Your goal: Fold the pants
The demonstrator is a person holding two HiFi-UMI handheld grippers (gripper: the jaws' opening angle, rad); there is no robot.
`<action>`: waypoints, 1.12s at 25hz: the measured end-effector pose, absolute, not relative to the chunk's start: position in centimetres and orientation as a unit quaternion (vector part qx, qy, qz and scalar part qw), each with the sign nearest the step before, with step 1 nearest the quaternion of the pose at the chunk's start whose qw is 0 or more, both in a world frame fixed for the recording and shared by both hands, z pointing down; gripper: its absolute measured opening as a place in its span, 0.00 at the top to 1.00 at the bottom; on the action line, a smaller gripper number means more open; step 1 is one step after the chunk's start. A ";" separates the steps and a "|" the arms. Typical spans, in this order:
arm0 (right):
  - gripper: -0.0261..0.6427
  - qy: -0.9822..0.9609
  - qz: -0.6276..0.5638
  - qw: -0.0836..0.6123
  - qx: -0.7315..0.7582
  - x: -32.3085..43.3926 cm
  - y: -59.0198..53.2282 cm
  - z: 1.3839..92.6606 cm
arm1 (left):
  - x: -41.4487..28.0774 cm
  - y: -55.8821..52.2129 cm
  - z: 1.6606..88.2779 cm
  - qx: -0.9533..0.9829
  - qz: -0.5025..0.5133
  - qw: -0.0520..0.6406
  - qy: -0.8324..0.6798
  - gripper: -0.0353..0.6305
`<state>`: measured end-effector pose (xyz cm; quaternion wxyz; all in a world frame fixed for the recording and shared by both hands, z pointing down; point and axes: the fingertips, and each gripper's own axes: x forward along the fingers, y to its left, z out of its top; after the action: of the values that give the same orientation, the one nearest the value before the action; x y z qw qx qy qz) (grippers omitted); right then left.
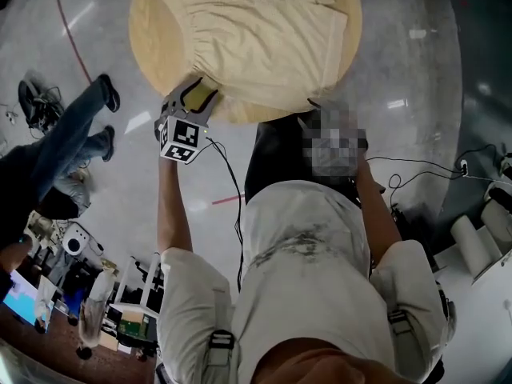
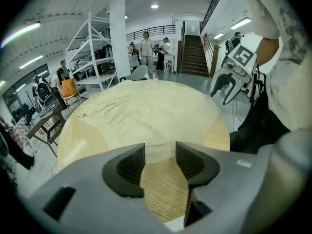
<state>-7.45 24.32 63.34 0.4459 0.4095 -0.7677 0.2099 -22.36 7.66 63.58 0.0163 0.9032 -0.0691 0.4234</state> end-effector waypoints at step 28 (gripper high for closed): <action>0.94 -0.743 0.207 0.467 0.432 -6.1 23.1 65.3 | -22.1 6.6 66.3 0.899 0.429 0.026 -0.083 0.91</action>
<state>-6.07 23.05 65.26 0.4670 0.4323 -0.7432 0.2066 -22.07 6.61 66.28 0.0262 0.8989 -0.0831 0.4294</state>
